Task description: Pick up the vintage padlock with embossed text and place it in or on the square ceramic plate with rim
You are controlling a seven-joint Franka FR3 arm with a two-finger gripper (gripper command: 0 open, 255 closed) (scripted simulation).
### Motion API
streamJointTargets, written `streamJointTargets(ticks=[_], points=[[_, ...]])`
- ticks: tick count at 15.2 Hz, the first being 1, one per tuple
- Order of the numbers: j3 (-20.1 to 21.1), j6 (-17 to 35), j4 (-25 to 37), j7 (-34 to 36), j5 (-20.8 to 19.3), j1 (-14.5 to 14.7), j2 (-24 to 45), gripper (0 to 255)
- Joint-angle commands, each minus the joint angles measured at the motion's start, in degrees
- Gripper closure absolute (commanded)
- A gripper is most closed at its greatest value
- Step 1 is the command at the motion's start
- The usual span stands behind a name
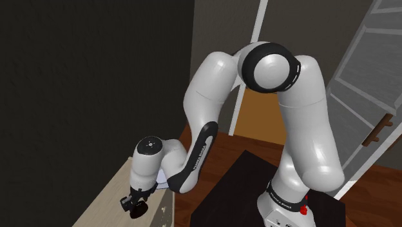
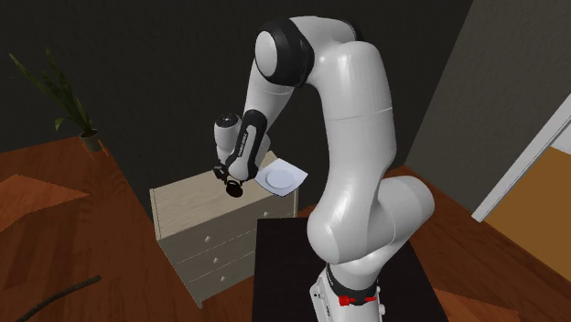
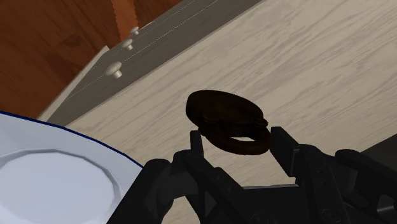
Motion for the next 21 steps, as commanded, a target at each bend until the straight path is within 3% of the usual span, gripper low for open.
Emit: streamJointTargets(ticks=[1, 16, 21], points=[[1.44, -0.99, -0.56, -1.18, 1.11, -1.29, -1.36, 255], [12.49, -8.96, -3.53, -11.19, 12.88, -10.08, -11.99, 255], [14.63, -8.32, -6.04, -22.75, 18.6, -18.86, -14.69, 255]])
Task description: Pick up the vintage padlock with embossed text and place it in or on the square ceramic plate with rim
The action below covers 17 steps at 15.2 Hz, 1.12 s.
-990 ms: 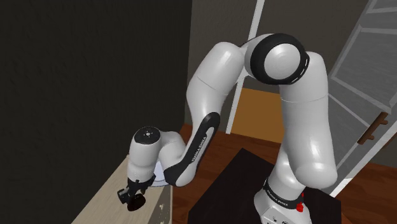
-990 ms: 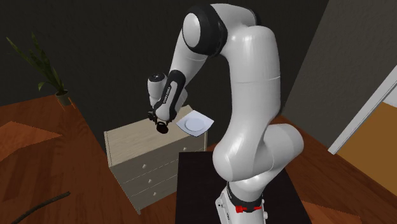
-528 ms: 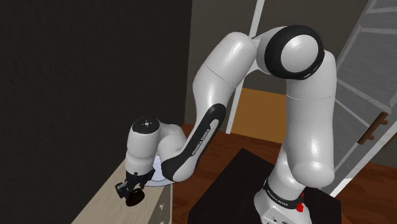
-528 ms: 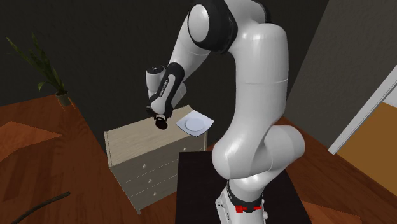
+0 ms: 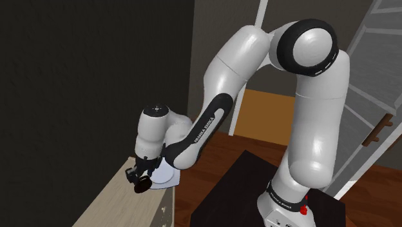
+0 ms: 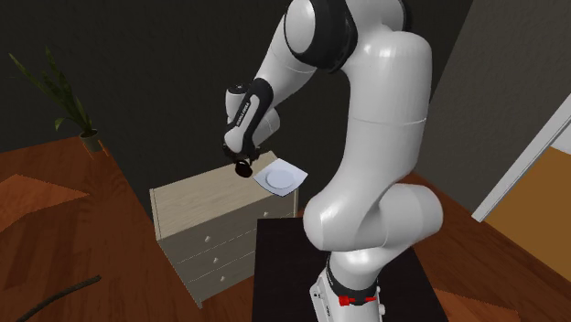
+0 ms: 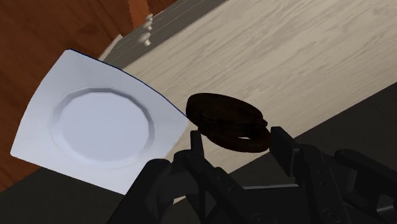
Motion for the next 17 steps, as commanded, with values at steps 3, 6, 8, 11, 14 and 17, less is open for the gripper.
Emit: streamJointTargets(ticks=[3, 6, 8, 11, 14, 17], points=[[2.08, -0.44, -1.14, -10.15, 5.43, -7.22, -2.07, 255], [2.97, -1.02, -1.13, -17.36, 9.05, -12.01, -2.85, 255], [3.42, -1.64, -0.76, -21.96, 11.24, -15.06, -3.13, 255], [3.79, -2.87, 0.36, -28.44, 14.07, -19.28, -3.19, 255], [2.87, -2.23, 1.11, -30.32, 13.62, -20.49, -1.6, 255], [1.27, -0.22, 1.14, -28.6, 11.17, -19.29, 0.62, 255]])
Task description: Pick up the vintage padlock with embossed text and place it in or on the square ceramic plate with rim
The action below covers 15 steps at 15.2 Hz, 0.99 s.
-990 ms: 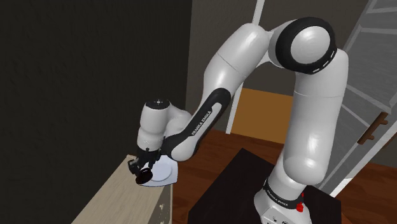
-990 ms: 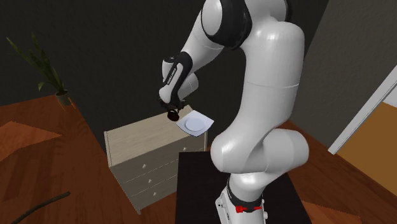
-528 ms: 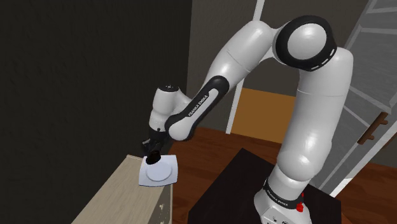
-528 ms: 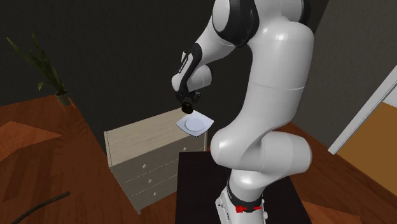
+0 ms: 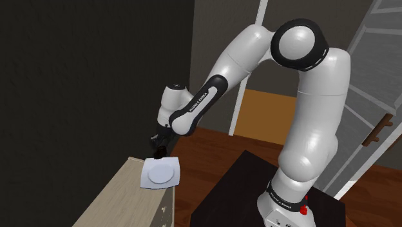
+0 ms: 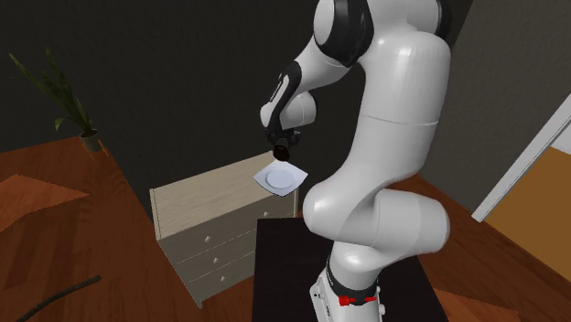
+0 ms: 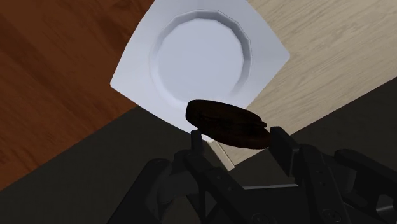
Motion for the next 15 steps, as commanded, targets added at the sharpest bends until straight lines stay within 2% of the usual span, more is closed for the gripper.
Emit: streamJointTargets(ticks=[1, 15], points=[[-1.15, 1.23, 0.23, 1.09, -1.64, 0.87, 1.54, 255], [-10.8, 9.9, 2.21, 7.58, -10.33, 8.71, 11.95, 255]])
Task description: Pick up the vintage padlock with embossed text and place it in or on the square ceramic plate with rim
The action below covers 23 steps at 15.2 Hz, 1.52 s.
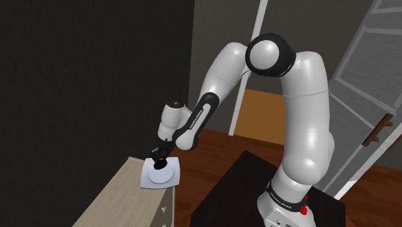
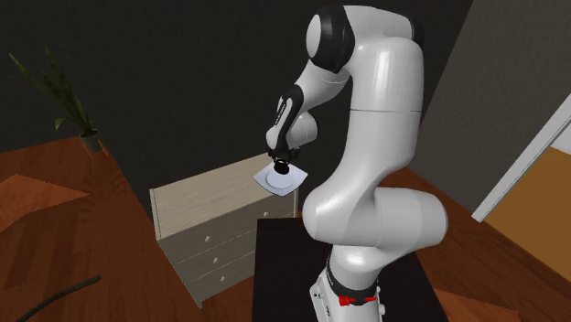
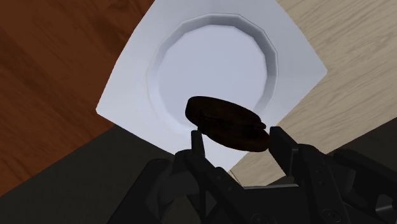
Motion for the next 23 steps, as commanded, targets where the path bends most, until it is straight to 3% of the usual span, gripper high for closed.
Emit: streamJointTargets(ticks=[1, 8, 9, 14, 18, 23], points=[[-0.88, 0.84, 0.04, 0.54, -0.58, 0.8, 0.76, 255], [-0.88, 0.84, 0.04, 0.53, -0.57, 0.8, 0.76, 255], [-0.88, 0.84, 0.04, 0.53, -0.57, 0.8, 0.76, 0], [-0.88, 0.84, 0.04, 0.53, -0.57, 0.8, 0.76, 0], [6.57, -3.94, -3.69, -3.78, 4.76, -5.94, -7.39, 0], [6.5, -3.93, -3.7, -3.84, 4.84, -5.86, -7.4, 0]])
